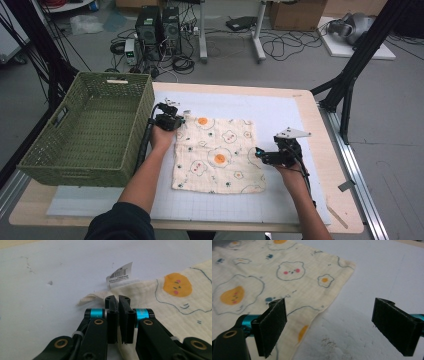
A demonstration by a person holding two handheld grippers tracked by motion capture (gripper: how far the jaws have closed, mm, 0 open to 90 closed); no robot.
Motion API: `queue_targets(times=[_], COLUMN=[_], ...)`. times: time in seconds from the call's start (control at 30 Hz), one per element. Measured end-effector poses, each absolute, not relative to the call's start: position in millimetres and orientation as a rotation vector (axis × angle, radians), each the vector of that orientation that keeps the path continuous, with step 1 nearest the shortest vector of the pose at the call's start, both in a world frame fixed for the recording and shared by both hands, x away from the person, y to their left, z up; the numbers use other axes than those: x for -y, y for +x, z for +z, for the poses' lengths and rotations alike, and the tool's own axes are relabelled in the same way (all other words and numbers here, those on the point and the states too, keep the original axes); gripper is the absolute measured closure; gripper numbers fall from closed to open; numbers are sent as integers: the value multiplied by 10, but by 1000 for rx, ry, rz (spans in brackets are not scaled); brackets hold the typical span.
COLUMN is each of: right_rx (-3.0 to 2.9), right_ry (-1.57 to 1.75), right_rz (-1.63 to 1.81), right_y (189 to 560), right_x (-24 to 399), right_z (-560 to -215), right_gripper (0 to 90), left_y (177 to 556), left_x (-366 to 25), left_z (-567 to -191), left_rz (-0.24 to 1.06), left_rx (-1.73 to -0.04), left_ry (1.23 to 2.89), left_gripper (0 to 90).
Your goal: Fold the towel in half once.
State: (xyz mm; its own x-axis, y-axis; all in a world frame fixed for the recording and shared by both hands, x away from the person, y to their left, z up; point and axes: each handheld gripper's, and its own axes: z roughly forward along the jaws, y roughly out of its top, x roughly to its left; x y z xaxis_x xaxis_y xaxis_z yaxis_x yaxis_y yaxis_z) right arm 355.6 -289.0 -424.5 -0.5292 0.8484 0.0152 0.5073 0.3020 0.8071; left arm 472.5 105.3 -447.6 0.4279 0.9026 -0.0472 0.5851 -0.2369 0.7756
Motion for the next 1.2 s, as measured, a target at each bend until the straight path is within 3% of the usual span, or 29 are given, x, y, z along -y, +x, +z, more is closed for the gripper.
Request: queue_targets(times=[0.3, 0.57, 0.7, 0.87, 0.97, 1.1, 1.2], right_rx=[-2229, -2254, -2239, -2245, -2258, -2279, -2302], right_ry=[1328, 1388, 1384, 1367, 1334, 1313, 1255], right_rz=[1123, 1121, 1033, 1007, 952, 973, 921], right_y=[4059, 4505, 4632, 4744, 4774, 4776, 4751], right_x=[2928, 2737, 2640, 2574, 2530, 2517, 2442], right_z=[-4274, -4405, -4431, -4435, -4417, -4419, -4396], right_gripper=[130, 433, 519, 538, 622, 824, 867], left_y=[4735, 4713, 4714, 4711, 4715, 4709, 4706], left_x=[-1107, -1112, -1111, -1133, -1141, -1132, -1128], left_z=[-4491, -4487, -4489, -4487, -4486, -4479, -4464], left_rz=[490, 503, 495, 466, 454, 452, 447], left_rx=[-1269, -1218, -1233, -1235, -1245, -1259, -1287], left_ry=[1901, 1945, 1929, 1926, 1920, 1916, 1906], left_gripper=[860, 859, 859, 862, 862, 864, 868])
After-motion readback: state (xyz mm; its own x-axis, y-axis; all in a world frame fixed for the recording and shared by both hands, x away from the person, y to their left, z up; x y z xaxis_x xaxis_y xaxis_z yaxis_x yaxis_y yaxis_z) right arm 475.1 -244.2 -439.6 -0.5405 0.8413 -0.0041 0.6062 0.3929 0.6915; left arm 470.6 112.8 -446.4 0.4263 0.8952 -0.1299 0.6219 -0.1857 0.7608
